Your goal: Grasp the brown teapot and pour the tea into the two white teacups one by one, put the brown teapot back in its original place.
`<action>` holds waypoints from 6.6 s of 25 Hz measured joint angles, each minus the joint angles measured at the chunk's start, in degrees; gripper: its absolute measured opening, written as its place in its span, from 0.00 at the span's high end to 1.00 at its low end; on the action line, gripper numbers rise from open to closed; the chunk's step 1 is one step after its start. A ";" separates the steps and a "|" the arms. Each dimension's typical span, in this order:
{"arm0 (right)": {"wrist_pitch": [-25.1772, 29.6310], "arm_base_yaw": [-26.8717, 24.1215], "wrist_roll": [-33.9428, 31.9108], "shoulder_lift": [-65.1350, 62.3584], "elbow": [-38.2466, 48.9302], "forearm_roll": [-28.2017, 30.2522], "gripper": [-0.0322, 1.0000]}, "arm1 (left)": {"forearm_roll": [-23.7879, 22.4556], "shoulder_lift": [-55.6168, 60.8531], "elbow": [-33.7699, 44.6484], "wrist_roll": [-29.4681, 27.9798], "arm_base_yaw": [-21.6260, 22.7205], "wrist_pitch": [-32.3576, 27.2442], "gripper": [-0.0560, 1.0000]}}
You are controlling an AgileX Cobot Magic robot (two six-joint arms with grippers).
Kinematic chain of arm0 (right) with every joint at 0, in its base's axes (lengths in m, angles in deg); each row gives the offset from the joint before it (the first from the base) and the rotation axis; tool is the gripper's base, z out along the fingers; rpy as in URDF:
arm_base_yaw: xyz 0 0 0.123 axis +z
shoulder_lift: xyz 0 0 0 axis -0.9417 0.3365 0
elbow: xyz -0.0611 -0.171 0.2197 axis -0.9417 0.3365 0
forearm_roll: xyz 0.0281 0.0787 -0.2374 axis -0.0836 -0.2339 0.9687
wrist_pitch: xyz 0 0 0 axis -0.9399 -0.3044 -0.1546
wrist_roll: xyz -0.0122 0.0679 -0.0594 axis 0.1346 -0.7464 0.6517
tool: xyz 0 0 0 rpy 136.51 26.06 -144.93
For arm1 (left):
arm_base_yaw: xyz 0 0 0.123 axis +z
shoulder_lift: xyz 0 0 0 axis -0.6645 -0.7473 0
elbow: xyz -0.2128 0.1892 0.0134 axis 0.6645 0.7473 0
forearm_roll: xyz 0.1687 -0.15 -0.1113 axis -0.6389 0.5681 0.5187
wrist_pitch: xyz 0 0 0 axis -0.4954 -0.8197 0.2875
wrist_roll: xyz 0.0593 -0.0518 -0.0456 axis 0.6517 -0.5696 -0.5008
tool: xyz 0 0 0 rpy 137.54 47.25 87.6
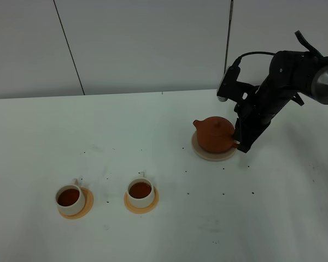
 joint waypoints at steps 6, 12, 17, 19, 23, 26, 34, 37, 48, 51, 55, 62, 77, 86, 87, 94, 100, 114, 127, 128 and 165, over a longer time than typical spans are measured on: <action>1.15 0.05 -0.32 0.00 0.00 0.00 0.70 | 0.00 0.00 0.00 0.00 0.00 0.00 0.73; 0.74 0.05 -1.25 -0.01 0.07 0.00 0.55 | 0.00 0.00 0.00 0.00 0.00 0.00 0.73; -0.06 0.05 -1.72 -1.57 0.20 0.34 0.54 | 0.00 0.00 0.00 0.00 0.00 0.00 0.73; -0.18 0.05 -2.42 -3.11 0.20 1.74 0.55 | 0.00 0.00 0.00 0.00 0.00 0.00 0.73; 1.10 0.05 -5.40 -6.48 0.20 4.91 0.55 | 0.00 0.00 0.00 0.00 0.00 0.00 0.73; 4.35 -0.42 -8.03 -9.70 0.20 5.25 0.56 | 0.00 0.00 0.00 0.00 0.00 0.00 0.73; 10.44 -5.30 -6.81 -21.13 1.80 -5.94 0.81 | 0.00 0.00 0.00 0.00 0.00 0.00 0.73; 2.85 -6.96 -5.51 -28.14 7.27 -9.07 0.94 | 0.00 0.00 0.00 0.00 0.00 0.00 0.73; -40.54 -11.91 -5.39 -53.62 43.55 -19.81 0.98 | 0.00 0.00 0.00 0.00 0.00 0.00 0.73; -48.14 -11.91 -5.82 -60.25 49.04 -23.46 0.98 | 0.00 0.00 0.00 0.00 0.00 0.00 0.73; -49.38 -11.91 -7.80 -66.79 53.66 -27.66 0.98 | 0.00 0.00 0.00 0.00 0.00 0.00 0.73; -47.94 -11.91 -8.92 -79.25 58.85 -30.72 0.98 | 0.00 0.00 0.00 0.00 0.00 0.00 0.73; -24.83 -32.33 -34.41 -95.26 57.60 -22.66 0.98 | 0.00 0.00 0.00 0.00 0.00 0.00 0.73; 1.12 -33.03 -47.36 -96.17 54.92 -9.07 0.98 | 0.00 0.00 0.00 0.00 0.00 0.00 0.73; 2.71 -33.03 -46.81 -96.91 54.92 -8.99 0.98 | 0.00 0.00 0.00 0.00 0.00 0.00 0.73; 6.20 -33.03 -47.57 -104.93 54.81 -4.27 0.98 | 0.00 0.00 0.00 0.00 0.00 0.00 0.73; 10.74 -33.03 -55.38 -114.35 54.81 6.55 0.98 | 0.00 0.00 0.00 0.00 0.00 0.00 0.73; 9.26 -31.24 -60.34 -131.27 72.47 5.98 0.98 | -0.30 0.00 0.00 0.00 0.00 0.00 0.73; 11.93 -23.08 -61.09 -131.27 77.17 6.59 0.97 | -0.36 0.00 0.00 0.00 0.00 0.00 0.73; 11.93 -22.95 -61.03 -131.27 77.17 6.44 0.97 | -0.36 0.00 0.00 0.00 0.00 0.00 0.73; 11.93 -22.80 -59.59 -131.27 77.17 1.92 0.92 | -0.41 0.00 0.00 0.00 0.00 0.00 0.73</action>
